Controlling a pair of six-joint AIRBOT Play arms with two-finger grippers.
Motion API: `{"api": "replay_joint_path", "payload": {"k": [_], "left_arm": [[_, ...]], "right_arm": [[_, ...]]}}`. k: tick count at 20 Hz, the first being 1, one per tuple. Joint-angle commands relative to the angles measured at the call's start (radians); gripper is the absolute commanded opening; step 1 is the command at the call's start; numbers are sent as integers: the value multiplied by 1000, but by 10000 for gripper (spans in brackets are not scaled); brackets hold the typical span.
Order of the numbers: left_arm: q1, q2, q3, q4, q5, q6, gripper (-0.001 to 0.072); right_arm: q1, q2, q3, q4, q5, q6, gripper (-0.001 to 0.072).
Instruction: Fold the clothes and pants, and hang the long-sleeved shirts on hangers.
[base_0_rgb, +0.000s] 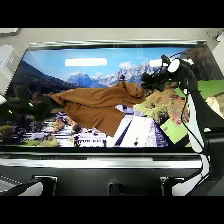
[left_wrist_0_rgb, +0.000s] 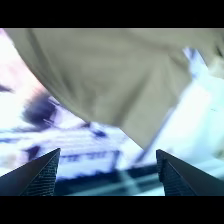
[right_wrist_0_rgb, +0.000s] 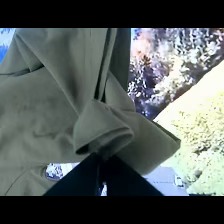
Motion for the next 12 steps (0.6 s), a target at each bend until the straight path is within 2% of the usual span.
{"api": "replay_joint_path", "payload": {"k": [1, 5, 8, 12], "left_arm": [[-81, 65, -301, -155, 155, 42, 720], [-219, 64, -442, -193, 324, 41, 720], [-287, 50, -463, -250, 468, 47, 720], [-322, -29, -463, -429, 554, 175, 720]], "right_arm": [[-1, 23, 0, 0, 42, -19, 30], [-1, 32, 0, 0, 54, -19, 30], [-1, 39, 0, 0, 54, -19, 30], [0, 42, 0, 0, 70, -19, 30]]}}
